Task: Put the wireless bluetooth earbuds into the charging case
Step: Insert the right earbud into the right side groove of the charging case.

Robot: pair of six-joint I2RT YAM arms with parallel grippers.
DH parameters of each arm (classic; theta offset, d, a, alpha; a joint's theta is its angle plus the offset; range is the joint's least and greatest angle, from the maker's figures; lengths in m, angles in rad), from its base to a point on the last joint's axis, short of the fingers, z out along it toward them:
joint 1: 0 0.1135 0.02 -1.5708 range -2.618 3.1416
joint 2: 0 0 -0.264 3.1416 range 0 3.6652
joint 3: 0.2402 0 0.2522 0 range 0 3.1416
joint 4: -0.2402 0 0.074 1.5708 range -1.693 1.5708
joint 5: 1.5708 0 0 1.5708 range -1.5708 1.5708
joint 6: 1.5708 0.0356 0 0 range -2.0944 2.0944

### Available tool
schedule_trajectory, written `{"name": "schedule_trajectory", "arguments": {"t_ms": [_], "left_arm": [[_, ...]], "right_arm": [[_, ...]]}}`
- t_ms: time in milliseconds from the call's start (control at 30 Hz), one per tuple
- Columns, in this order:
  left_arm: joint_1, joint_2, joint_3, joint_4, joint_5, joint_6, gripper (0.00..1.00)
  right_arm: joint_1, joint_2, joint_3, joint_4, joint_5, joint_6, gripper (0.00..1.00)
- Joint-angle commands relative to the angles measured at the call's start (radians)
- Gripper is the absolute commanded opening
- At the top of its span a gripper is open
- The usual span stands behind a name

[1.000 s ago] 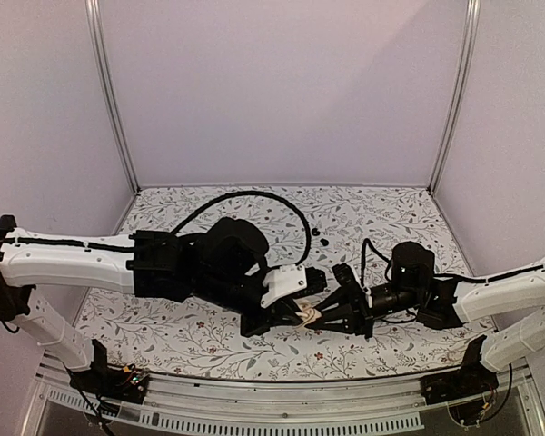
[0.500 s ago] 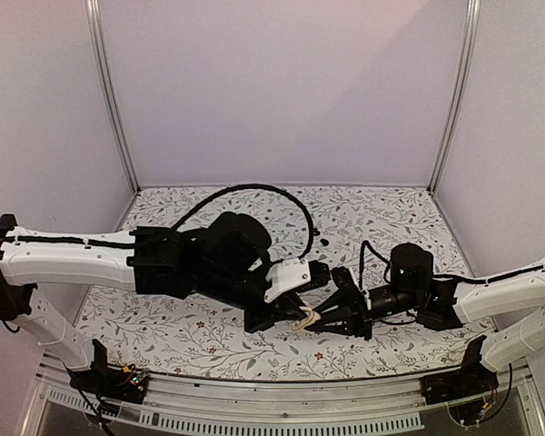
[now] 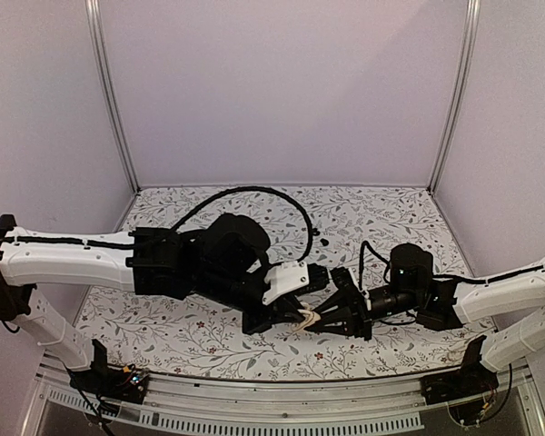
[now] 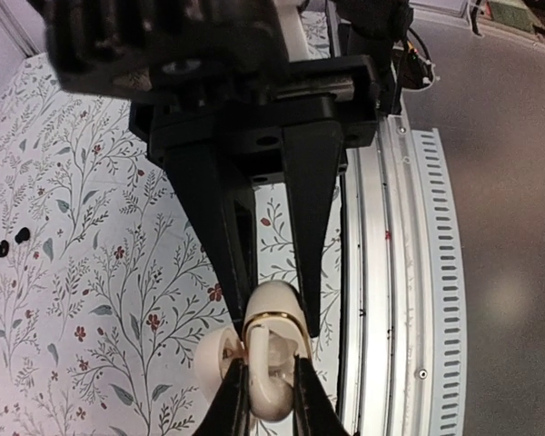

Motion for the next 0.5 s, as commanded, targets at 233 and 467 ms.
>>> {"name": "schedule_trajectory", "arguments": {"t_ms": [233,467], "left_arm": [[-0.008,-0.003,-0.007,-0.024,-0.012,0.017,0.03],[-0.009,0.017,0.011,-0.045,-0.023,0.019,0.03]], "right_arm": [[0.010,-0.006,0.033,0.027,-0.008,-0.003,0.00],[0.010,-0.006,0.036,0.025,-0.006,-0.008,0.00]]}}
